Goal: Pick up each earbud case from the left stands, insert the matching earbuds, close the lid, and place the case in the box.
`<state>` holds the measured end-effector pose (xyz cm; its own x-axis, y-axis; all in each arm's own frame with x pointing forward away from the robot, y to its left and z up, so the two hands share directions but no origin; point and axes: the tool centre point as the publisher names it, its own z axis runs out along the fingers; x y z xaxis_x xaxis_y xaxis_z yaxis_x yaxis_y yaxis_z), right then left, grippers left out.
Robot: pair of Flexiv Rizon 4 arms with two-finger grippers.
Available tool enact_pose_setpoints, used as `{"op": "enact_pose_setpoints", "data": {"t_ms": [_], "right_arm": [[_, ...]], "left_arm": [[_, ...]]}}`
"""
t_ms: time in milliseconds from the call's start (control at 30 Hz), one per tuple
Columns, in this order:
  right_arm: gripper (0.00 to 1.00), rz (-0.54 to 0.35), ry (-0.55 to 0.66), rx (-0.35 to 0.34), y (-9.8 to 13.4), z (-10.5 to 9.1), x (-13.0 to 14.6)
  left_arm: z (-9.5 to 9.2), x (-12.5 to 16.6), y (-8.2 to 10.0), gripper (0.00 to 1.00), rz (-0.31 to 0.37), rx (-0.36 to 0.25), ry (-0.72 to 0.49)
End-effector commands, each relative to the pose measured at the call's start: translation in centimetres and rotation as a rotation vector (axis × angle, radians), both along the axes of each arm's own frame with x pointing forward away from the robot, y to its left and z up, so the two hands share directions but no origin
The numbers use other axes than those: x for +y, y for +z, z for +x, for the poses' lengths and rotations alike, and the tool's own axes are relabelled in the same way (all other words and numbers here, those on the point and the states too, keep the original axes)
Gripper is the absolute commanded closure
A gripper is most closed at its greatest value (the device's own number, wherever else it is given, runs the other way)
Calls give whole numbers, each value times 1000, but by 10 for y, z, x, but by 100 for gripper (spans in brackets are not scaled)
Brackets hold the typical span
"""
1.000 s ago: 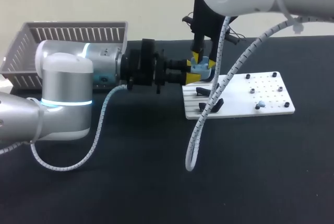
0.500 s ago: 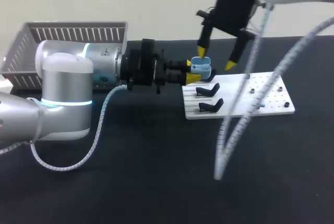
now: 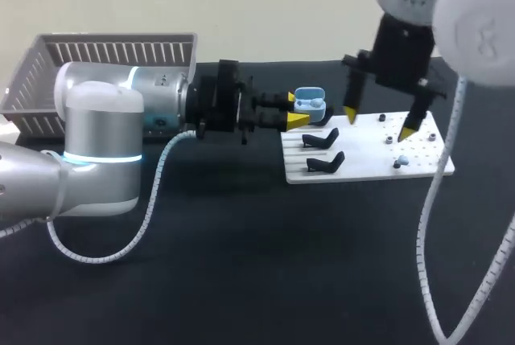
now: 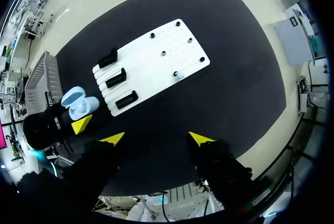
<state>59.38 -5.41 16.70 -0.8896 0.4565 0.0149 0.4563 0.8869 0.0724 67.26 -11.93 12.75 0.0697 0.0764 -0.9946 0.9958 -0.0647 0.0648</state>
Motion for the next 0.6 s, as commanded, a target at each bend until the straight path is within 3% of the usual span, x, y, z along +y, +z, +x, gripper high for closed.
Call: {"op": "enact_pose_setpoints", "data": {"t_ms": [33, 167, 367, 467, 533, 600], "right_arm": [[30, 29, 6, -69, -7, -6, -13], [21, 4, 40, -54, -18, -4, -20], [35, -30, 102, -43, -37, 0, -30], [29, -33, 110, -41, -49, 5, -38], [16, -36, 113, -39, -60, 9, -47], [16, -29, 117, -49, -66, 11, -52]], "left_arm": [[-2, 0, -1, 100, -3, -3, 6], [-2, 0, -1, 100, -3, -3, 6], [-2, 0, -1, 100, -3, -3, 6], [-2, 0, -1, 100, -3, -3, 6], [-2, 0, -1, 100, -3, -3, 6], [-2, 0, -1, 100, -3, -3, 6]]}}
